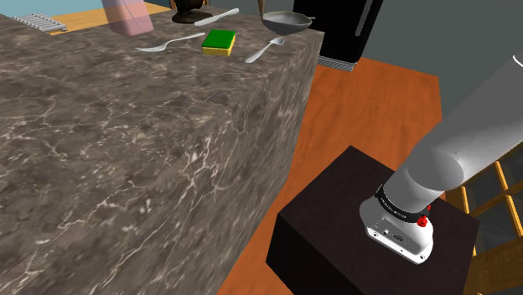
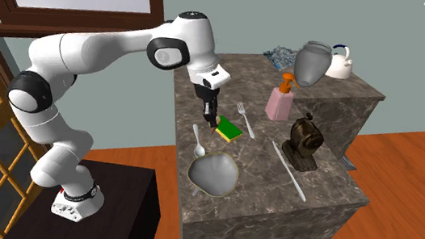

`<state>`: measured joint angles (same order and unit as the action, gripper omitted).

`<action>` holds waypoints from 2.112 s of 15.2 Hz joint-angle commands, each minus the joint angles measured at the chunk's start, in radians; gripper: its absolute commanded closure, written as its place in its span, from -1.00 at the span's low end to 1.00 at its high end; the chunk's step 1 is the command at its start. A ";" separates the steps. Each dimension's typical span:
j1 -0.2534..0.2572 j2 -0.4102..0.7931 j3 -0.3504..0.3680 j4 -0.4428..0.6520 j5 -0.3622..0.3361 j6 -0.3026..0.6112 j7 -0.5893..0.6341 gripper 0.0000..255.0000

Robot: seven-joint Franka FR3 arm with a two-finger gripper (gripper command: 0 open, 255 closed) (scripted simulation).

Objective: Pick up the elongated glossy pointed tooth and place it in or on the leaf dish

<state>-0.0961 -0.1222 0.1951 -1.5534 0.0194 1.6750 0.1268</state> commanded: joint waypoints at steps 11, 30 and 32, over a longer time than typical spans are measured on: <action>-0.120 0.124 -0.147 0.151 0.040 -0.037 -0.268 1.00; -0.120 0.051 -0.147 -0.144 0.046 0.186 -0.282 1.00; -0.120 0.051 -0.147 -0.144 0.046 0.186 -0.282 1.00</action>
<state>-0.2155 -0.0738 0.0488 -1.6907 0.0664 1.8639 -0.1550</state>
